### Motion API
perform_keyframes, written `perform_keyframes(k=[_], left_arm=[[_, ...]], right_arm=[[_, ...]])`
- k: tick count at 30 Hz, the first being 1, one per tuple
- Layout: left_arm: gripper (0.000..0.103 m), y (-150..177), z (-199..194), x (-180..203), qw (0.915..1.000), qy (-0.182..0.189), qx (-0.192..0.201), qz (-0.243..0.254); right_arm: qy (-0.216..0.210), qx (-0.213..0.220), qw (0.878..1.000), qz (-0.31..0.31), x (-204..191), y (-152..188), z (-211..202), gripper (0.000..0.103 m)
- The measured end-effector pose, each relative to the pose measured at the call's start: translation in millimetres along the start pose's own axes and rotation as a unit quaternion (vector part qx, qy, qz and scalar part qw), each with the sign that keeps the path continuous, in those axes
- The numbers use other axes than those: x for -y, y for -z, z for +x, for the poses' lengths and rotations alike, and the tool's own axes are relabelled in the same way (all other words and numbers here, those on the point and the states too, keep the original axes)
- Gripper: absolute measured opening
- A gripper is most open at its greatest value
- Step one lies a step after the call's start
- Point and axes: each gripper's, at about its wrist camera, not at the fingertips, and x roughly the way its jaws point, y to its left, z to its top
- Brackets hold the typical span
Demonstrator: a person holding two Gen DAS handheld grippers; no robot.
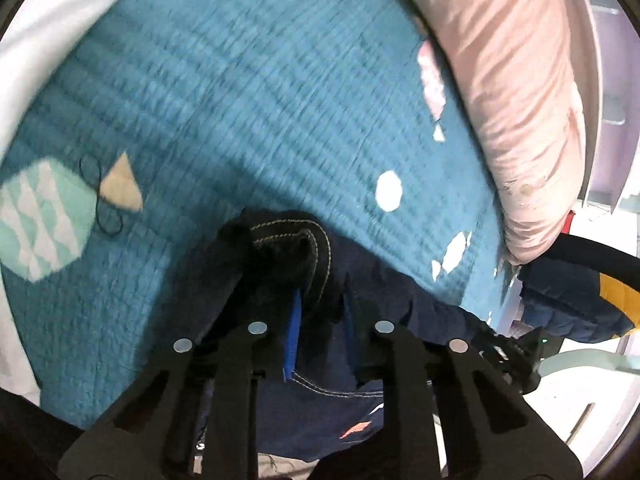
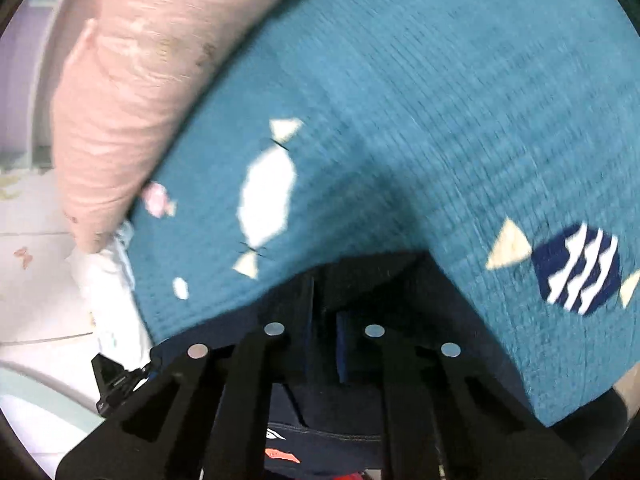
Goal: Fold large clothes
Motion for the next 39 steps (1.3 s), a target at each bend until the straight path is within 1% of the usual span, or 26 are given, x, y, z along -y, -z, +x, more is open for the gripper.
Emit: perform_keyframes(k=[2, 4, 7, 8, 10, 12, 13, 15, 16, 17, 18, 19, 20, 21, 22, 23, 24, 27, 29, 30, 33, 35, 36, 37, 38, 39], left_arm=[[0.017, -2.1, -8.8, 10.5, 0.9999, 0.001, 0.007, 0.013], [0.016, -6.1, -19.6, 21.2, 0.9996, 0.009, 0.015, 0.023], [0.016, -15.2, -30.9, 36.8, 0.9989, 0.021, 0.029, 0.031], [0.016, -19.3, -33.5, 43.3, 0.9986, 0.019, 0.032, 0.037], [0.015, -25.7, -34.1, 52.1, 0.9984, 0.018, 0.039, 0.037], [0.016, -29.9, -27.7, 53.7, 0.9987, 0.010, 0.039, 0.032], [0.016, -30.9, -20.5, 50.5, 0.9989, 0.001, 0.036, 0.032], [0.017, -27.2, -1.6, 37.2, 0.9992, -0.026, 0.011, 0.027], [0.017, -24.6, 4.3, 30.2, 0.9993, -0.032, 0.000, 0.018], [0.019, -20.7, 7.9, 23.0, 0.9995, -0.029, -0.009, 0.006], [0.024, -15.2, 5.5, 17.1, 0.9998, -0.013, -0.013, -0.004], [0.044, -10.5, 1.2, 15.4, 0.9998, -0.012, -0.014, -0.006], [0.068, -4.8, -3.9, 15.1, 0.9998, -0.018, -0.011, -0.007], [0.073, 1.0, -8.9, 15.3, 0.9998, -0.020, -0.004, -0.006], [0.074, 11.6, -16.9, 16.8, 0.9997, -0.022, 0.003, 0.004], [0.074, 20.7, -21.6, 19.0, 0.9994, -0.029, 0.002, 0.018], [0.074, 31.9, -25.5, 20.4, 0.9988, -0.036, 0.003, 0.031], [0.075, 68.4, -29.3, 14.5, 0.9966, -0.068, 0.007, 0.047], [0.075, 90.6, -23.8, 5.9, 0.9969, -0.067, -0.003, 0.042], [0.075, 102.7, -16.6, 0.0, 0.9971, -0.066, -0.014, 0.037], [0.075, 124.7, 9.5, -13.8, 0.9976, -0.050, -0.043, 0.023], [0.075, 136.0, 32.3, -22.4, 0.9973, -0.023, -0.070, -0.003], [0.075, 138.2, 41.2, -22.9, 0.9971, -0.006, -0.076, -0.011], [0.074, 138.1, 47.3, -21.7, 0.9972, 0.001, -0.074, -0.013], [0.073, 138.5, 51.1, -21.6, 0.9975, 0.002, -0.069, -0.013], [0.071, 138.1, 53.8, -20.4, 0.9978, 0.002, -0.065, -0.014]], right_arm=[[0.012, 0.005, 1.000, -0.024, -13.1, -4.8, -6.4, 0.007], [0.012, 0.010, 1.000, -0.025, -16.0, -10.2, -11.8, 0.007], [0.007, 0.034, 0.999, -0.037, -25.4, -20.4, -18.3, 0.007], [-0.001, 0.041, 0.998, -0.040, -29.5, -24.9, -23.0, 0.007], [0.003, 0.040, 0.998, -0.039, -38.5, -33.5, -23.6, 0.007], [0.002, 0.041, 0.999, -0.019, -37.9, -41.7, -19.3, 0.007], [0.010, 0.042, 0.999, -0.030, -38.2, -42.8, -13.9, 0.007], [0.050, 0.025, 0.998, -0.037, -30.0, -40.1, 3.6, 0.016], [0.089, 0.004, 0.996, -0.025, -19.9, -35.3, 15.6, 0.022], [0.113, -0.009, 0.994, -0.009, -9.0, -29.0, 22.1, 0.025], [0.114, -0.010, 0.993, 0.000, -3.1, -24.3, 22.8, 0.028], [0.099, -0.003, 0.995, 0.007, 1.3, -18.7, 18.9, 0.037], [0.085, 0.010, 0.996, 0.010, 5.0, -9.8, 8.6, 0.050], [0.087, 0.022, 0.996, 0.010, 5.7, -2.7, -0.8, 0.058], [0.099, 0.043, 0.994, 0.004, 4.9, 9.3, -14.8, 0.070], [0.103, 0.060, 0.993, -0.008, 3.0, 22.7, -27.8, 0.077], [0.102, 0.062, 0.993, -0.021, 2.0, 33.1, -35.5, 0.079], [0.106, 0.036, 0.993, -0.045, 5.2, 68.8, -44.1, 0.080], [0.098, 0.012, 0.995, -0.034, 17.0, 93.6, -37.1, 0.080], [0.098, 0.002, 0.995, -0.025, 22.1, 102.9, -31.0, 0.080], [0.075, -0.040, 0.996, -0.001, 35.9, 129.0, -2.6, 0.080], [0.058, -0.061, 0.996, 0.022, 40.4, 143.8, 20.2, 0.080], [0.055, -0.071, 0.996, 0.024, 38.9, 146.7, 27.7, 0.079], [0.047, -0.081, 0.995, 0.028, 37.1, 148.5, 35.6, 0.078], [0.032, -0.085, 0.995, 0.033, 35.0, 150.9, 45.6, 0.070], [0.020, -0.088, 0.995, 0.037, 33.3, 152.0, 51.2, 0.064]])
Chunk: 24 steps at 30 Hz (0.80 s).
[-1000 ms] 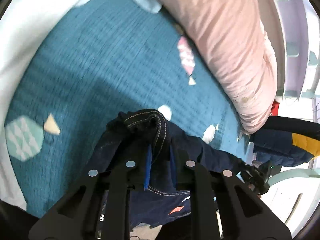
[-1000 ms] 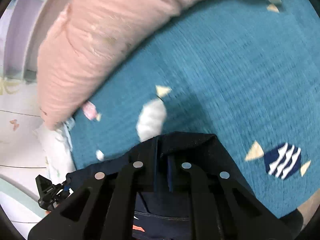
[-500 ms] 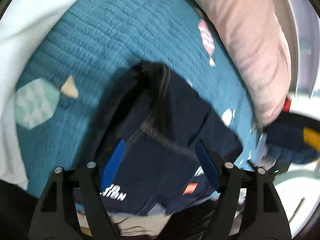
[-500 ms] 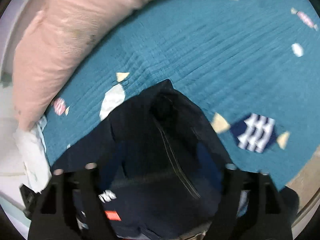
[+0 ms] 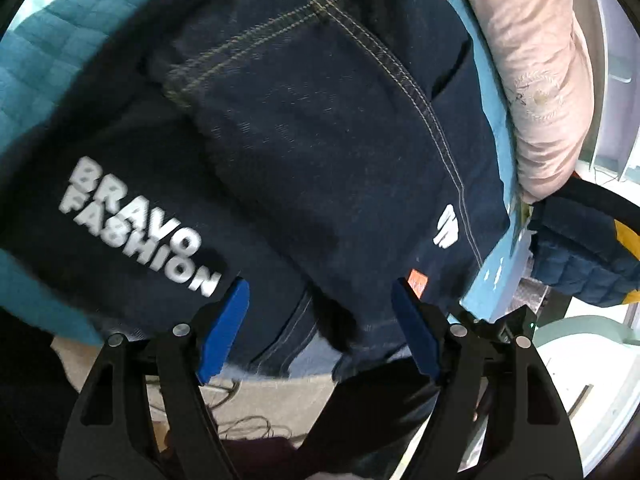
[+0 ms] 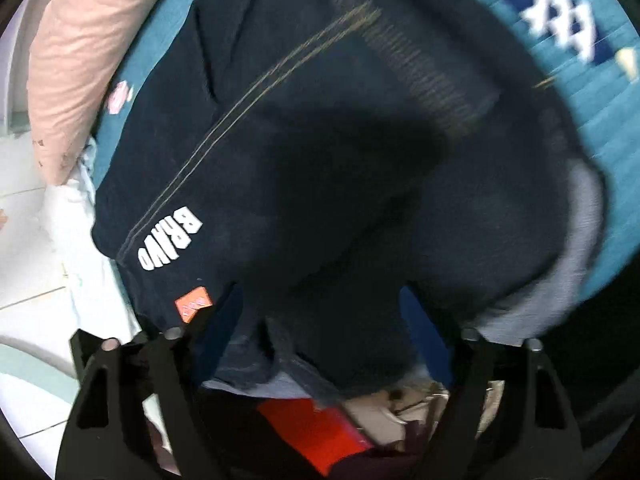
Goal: Fold large clothes
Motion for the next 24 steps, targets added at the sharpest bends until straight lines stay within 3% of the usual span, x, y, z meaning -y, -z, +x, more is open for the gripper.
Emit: perform_keyframes(k=[1, 2, 4, 7, 10, 19, 24], left_arm=[[0.055, -0.5, 3.6, 1.9, 1.0000, 0.007, 0.003, 0.000], [0.031, -1.8, 6.5, 4.1, 0.9998, 0.018, 0.003, 0.005], [0.008, -7.1, 10.8, 7.2, 0.9997, -0.009, 0.017, 0.017], [0.006, -8.5, 15.3, 5.1, 0.9997, -0.008, 0.020, 0.014], [0.005, -2.9, 2.9, 10.5, 0.9986, -0.010, 0.032, 0.041], [0.004, 47.6, -38.4, 27.4, 0.9947, -0.016, 0.052, 0.088], [0.005, 72.5, -30.2, 14.3, 0.9937, -0.032, 0.045, 0.098]], right_arm=[[-0.012, -0.007, 1.000, 0.005, -1.7, -0.2, 6.6, 0.053], [-0.032, -0.017, 0.999, 0.015, -3.9, -0.6, 14.9, 0.038], [-0.052, -0.020, 0.998, 0.020, -11.4, -2.9, 26.6, 0.024], [-0.057, -0.003, 0.998, 0.028, -15.6, -1.2, 34.2, 0.010], [-0.047, 0.010, 0.999, 0.021, -20.7, 3.8, 24.1, 0.007], [-0.038, 0.039, 0.998, -0.038, -45.7, 49.9, -30.4, 0.005], [-0.017, 0.030, 0.998, -0.049, -35.7, 73.7, -24.4, 0.006]])
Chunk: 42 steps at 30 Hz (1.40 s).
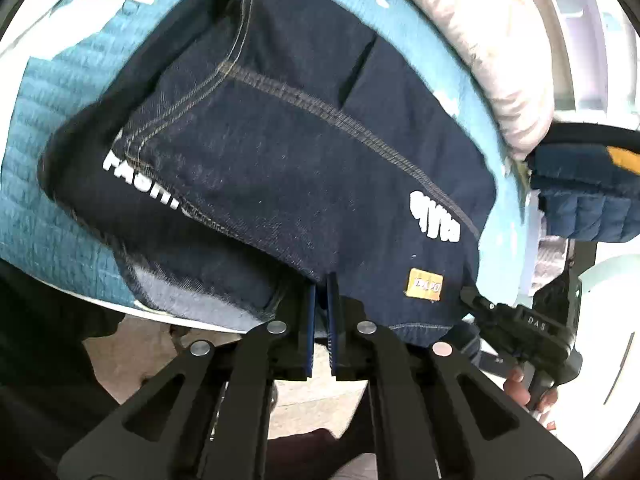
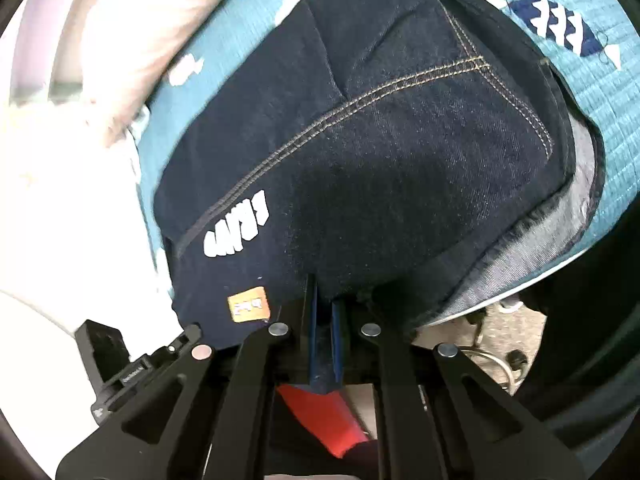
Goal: Fold large clothes
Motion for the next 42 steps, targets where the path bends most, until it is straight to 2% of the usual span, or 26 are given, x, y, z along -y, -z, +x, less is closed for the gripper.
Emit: perform_keyframes(k=[3, 5, 6, 7, 8, 9, 10, 12, 13, 15, 16, 17, 18, 20, 24, 25, 28, 29, 31, 33, 34, 36, 38, 39, 40, 42], left_arm=[[0.004, -1.4, 32.7, -21.6, 0.9986, -0.016, -0.034, -0.037], [0.008, -3.0, 41.2, -22.6, 0.9983, -0.031, -0.037, -0.031], [0.009, -2.7, 40.2, -20.4, 0.9983, -0.039, -0.038, -0.023], [0.015, -2.0, 36.1, -18.5, 0.9983, -0.042, -0.036, -0.018], [0.027, -2.0, 29.2, -15.1, 0.9983, -0.046, -0.034, -0.011], [0.035, -2.0, 23.2, -12.9, 0.9981, -0.052, -0.031, -0.007], [0.050, -2.6, 13.0, -9.9, 0.9976, -0.066, -0.020, -0.002], [0.053, -0.7, -5.9, -2.3, 0.9960, -0.089, 0.000, 0.012], [0.053, 1.2, -13.0, -0.1, 0.9959, -0.088, 0.002, 0.019], [0.064, 2.3, -22.6, 5.7, 0.9971, -0.073, 0.007, 0.024], [0.075, 3.7, -23.1, 11.1, 0.9983, -0.050, 0.010, 0.028], [0.076, 2.7, -18.9, 18.1, 0.9985, -0.041, 0.009, 0.036], [0.076, 0.7, -10.6, 27.8, 0.9975, -0.050, 0.000, 0.050], [0.075, -1.2, 5.7, 45.4, 0.9933, -0.076, -0.011, 0.086], [0.073, 0.3, 42.4, 68.6, 0.9792, -0.123, -0.040, 0.156], [0.067, 1.1, 52.1, 70.1, 0.9752, -0.139, -0.047, 0.165], [0.051, -0.2, 91.4, 58.7, 0.9614, -0.198, -0.070, 0.177], [0.051, -0.7, 96.3, 53.8, 0.9627, -0.195, -0.062, 0.177], [0.048, 1.9, 92.4, 55.8, 0.9608, -0.198, -0.056, 0.186], [0.036, 3.7, 86.1, 55.6, 0.9586, -0.198, -0.058, 0.196], [0.021, 3.0, 80.7, 53.8, 0.9600, -0.194, -0.062, 0.193], [0.004, -0.4, 67.2, 49.9, 0.9570, -0.214, -0.052, 0.188], [0.004, -8.3, 49.4, 37.4, 0.9527, -0.239, -0.029, 0.186], [0.004, -13.4, 47.3, 25.0, 0.9534, -0.246, -0.032, 0.173], [0.002, -18.6, 49.4, 11.3, 0.9547, -0.251, -0.038, 0.155], [0.003, -32.7, 55.8, -23.6, 0.9756, -0.189, -0.048, 0.101]], right_arm=[[0.041, -0.015, 0.999, 0.022, 17.7, -0.8, 33.7, 0.008], [0.056, -0.018, 0.998, 0.031, 26.1, -2.0, 53.2, 0.019], [0.055, -0.017, 0.998, 0.039, 29.0, -1.7, 54.4, 0.022], [0.059, -0.019, 0.997, 0.044, 30.3, -1.1, 50.6, 0.032], [0.063, -0.024, 0.997, 0.045, 30.6, -0.6, 43.3, 0.045], [0.058, -0.024, 0.997, 0.044, 31.0, 0.5, 36.0, 0.048], [0.046, -0.015, 0.998, 0.040, 29.7, 1.4, 22.5, 0.048], [0.043, 0.002, 0.999, 0.017, 22.6, 1.1, -1.2, 0.048], [0.039, 0.017, 0.999, 0.005, 18.5, 1.3, -13.9, 0.047], [0.032, 0.040, 0.998, -0.038, 0.6, 0.8, -34.1, 0.044], [0.029, 0.040, 0.997, -0.066, -9.3, -0.6, -35.5, 0.034], [0.024, 0.037, 0.996, -0.082, -18.6, -2.3, -32.0, 0.022], [0.019, 0.025, 0.994, -0.103, -31.3, -2.6, -23.4, 0.018], [0.026, 0.000, 0.991, -0.129, -51.3, -0.2, 0.2, 0.011], [0.029, -0.068, 0.984, -0.161, -71.4, 16.7, 58.5, 0.008], [0.034, -0.076, 0.982, -0.169, -75.3, 20.7, 72.7, 0.007], [0.091, -0.086, 0.977, -0.173, -70.3, 25.7, 113.3, 0.000], [0.096, -0.084, 0.977, -0.169, -62.7, 24.9, 125.2, 0.000], [0.073, -0.086, 0.982, -0.154, -56.7, 22.5, 127.0, 0.000], [0.086, -0.077, 0.981, -0.154, -58.0, 21.1, 117.2, 0.000], [0.097, -0.066, 0.979, -0.164, -60.1, 19.6, 108.9, 0.000], [0.107, -0.048, 0.979, -0.166, -58.0, 14.0, 91.7, 0.000], [0.147, -0.013, 0.975, -0.164, -45.8, 6.1, 72.0, 0.002], [0.177, 0.004, 0.972, -0.157, -34.9, -1.4, 63.1, 0.002], [0.187, 0.006, 0.973, -0.137, -20.1, -9.9, 60.7, 0.002], [0.208, 0.007, 0.973, -0.098, 13.6, -24.4, 69.1, 0.000]])
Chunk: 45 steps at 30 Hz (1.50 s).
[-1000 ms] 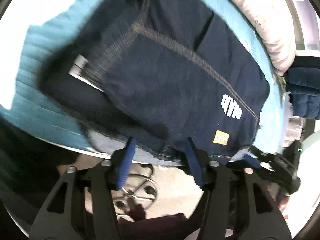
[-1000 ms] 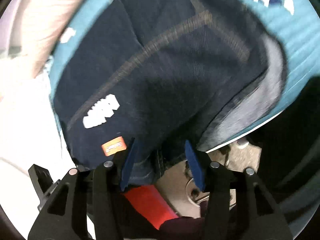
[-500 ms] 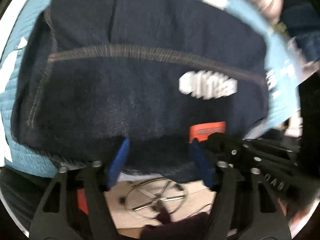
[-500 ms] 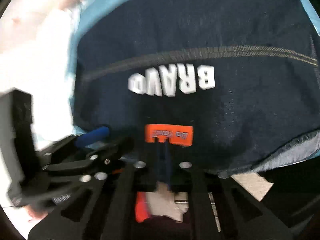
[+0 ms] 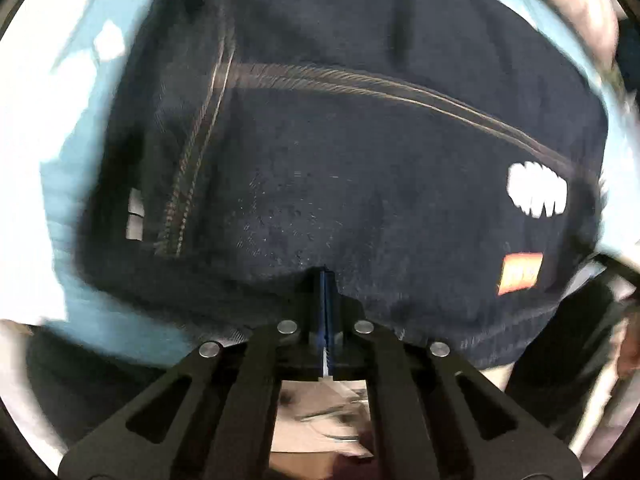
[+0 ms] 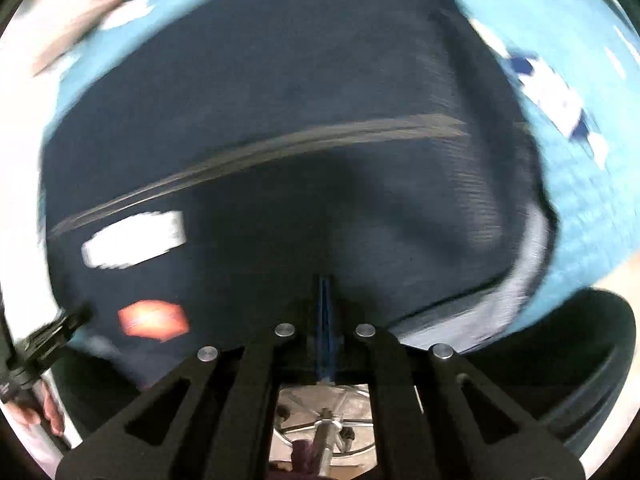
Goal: Fold large clothes
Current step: 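Press the folded jacket bundle flat with the left gripper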
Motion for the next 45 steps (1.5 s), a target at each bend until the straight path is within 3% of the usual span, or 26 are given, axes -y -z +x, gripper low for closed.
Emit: perform_keyframes(k=[2, 3, 6, 10, 14, 17, 20, 23, 27, 30, 33, 34, 35, 36, 37, 38, 39, 41, 43, 45], left_arm=[[0.003, -4.9, -6.6, -11.0, 0.9989, 0.028, -0.012, -0.034], [0.003, -5.8, -15.0, -12.8, 0.9990, 0.023, -0.008, -0.038], [0.003, -6.1, -38.6, -15.1, 0.9976, -0.056, 0.036, -0.020], [0.002, -12.7, -22.3, -45.6, 0.9983, -0.006, 0.016, -0.056], [0.003, -24.6, -30.0, -46.7, 0.9964, 0.001, 0.013, -0.084], [0.003, -26.0, -58.2, -28.7, 0.9970, 0.008, 0.050, -0.059], [0.003, -41.7, -81.2, 1.0, 0.9958, 0.039, 0.076, -0.032], [0.003, -83.2, -71.9, 29.6, 0.9962, 0.037, 0.076, -0.018], [0.003, -124.2, -43.9, 61.4, 0.9965, 0.044, 0.071, 0.001], [0.002, -138.7, -18.5, 69.9, 0.9978, 0.001, 0.065, 0.016], [0.002, -136.8, -22.0, 62.8, 0.9978, 0.005, 0.062, 0.020], [0.002, -136.3, -27.9, 55.1, 0.9971, -0.023, 0.069, 0.022], [0.002, -135.7, -32.6, 45.9, 0.9973, -0.008, 0.070, 0.020], [0.002, -135.7, -36.5, 34.0, 0.9973, -0.018, 0.070, 0.008], [0.002, -136.1, -38.7, 23.0, 0.9962, -0.049, 0.072, 0.001], [0.002, -136.3, -39.1, 16.1, 0.9960, -0.052, 0.072, -0.001], [0.002, -136.1, -41.2, 5.0, 0.9973, -0.024, 0.068, -0.011], [0.002, -136.1, -41.0, -5.3, 0.9975, -0.007, 0.065, -0.027], [0.003, -140.5, -30.3, -5.4, 0.9977, -0.011, 0.059, -0.033], [0.003, -145.1, -20.4, 4.1, 0.9972, -0.037, 0.057, -0.031]], right_arm=[[-0.039, -0.007, 0.999, 0.011, 10.1, -1.3, 8.6, 0.000], [-0.038, -0.010, 0.999, 0.012, 9.0, -0.9, 0.9, 0.000], [0.011, 0.039, 0.999, 0.007, 10.7, -0.8, -30.2, 0.002], [0.001, 0.009, 0.999, 0.049, 35.2, -10.8, -2.4, 0.000], [0.019, 0.012, 0.999, 0.042, 4.9, -7.8, -14.6, 0.002], [-0.016, 0.041, 0.998, 0.047, -15.8, -5.2, -42.2, 0.003], [-0.090, 0.064, 0.994, 0.024, -58.7, -20.1, -62.0, 0.003], [-0.105, 0.065, 0.992, -0.021, -125.1, -47.8, -55.4, 0.003], [-0.164, 0.028, 0.983, -0.080, -168.6, -76.8, -39.1, 0.003], [-0.129, 0.003, 0.986, -0.102, -191.1, -96.8, -6.9, 0.000], [-0.167, -0.027, 0.982, -0.079, -176.9, -110.9, 9.4, 0.000], [-0.173, -0.029, 0.982, -0.069, -165.2, -114.1, 6.5, 0.000], [-0.164, -0.017, 0.984, -0.068, -151.2, -117.6, -0.5, 0.000], [-0.168, -0.016, 0.983, -0.070, -140.2, -118.4, -4.2, 0.000], [-0.144, -0.009, 0.987, -0.066, -127.3, -121.1, -9.5, 0.000], [-0.094, 0.012, 0.994, -0.057, -109.7, -124.3, -15.5, 0.000], [-0.077, 0.022, 0.996, -0.044, -93.6, -132.0, -17.4, 0.000], [-0.112, 0.009, 0.994, 0.000, -60.3, -137.1, -15.2, 0.000], [-0.051, 0.034, 0.998, 0.014, -51.1, -140.8, -10.2, 0.000], [-0.061, 0.030, 0.998, 0.015, -50.9, -140.2, 7.0, 0.000]])
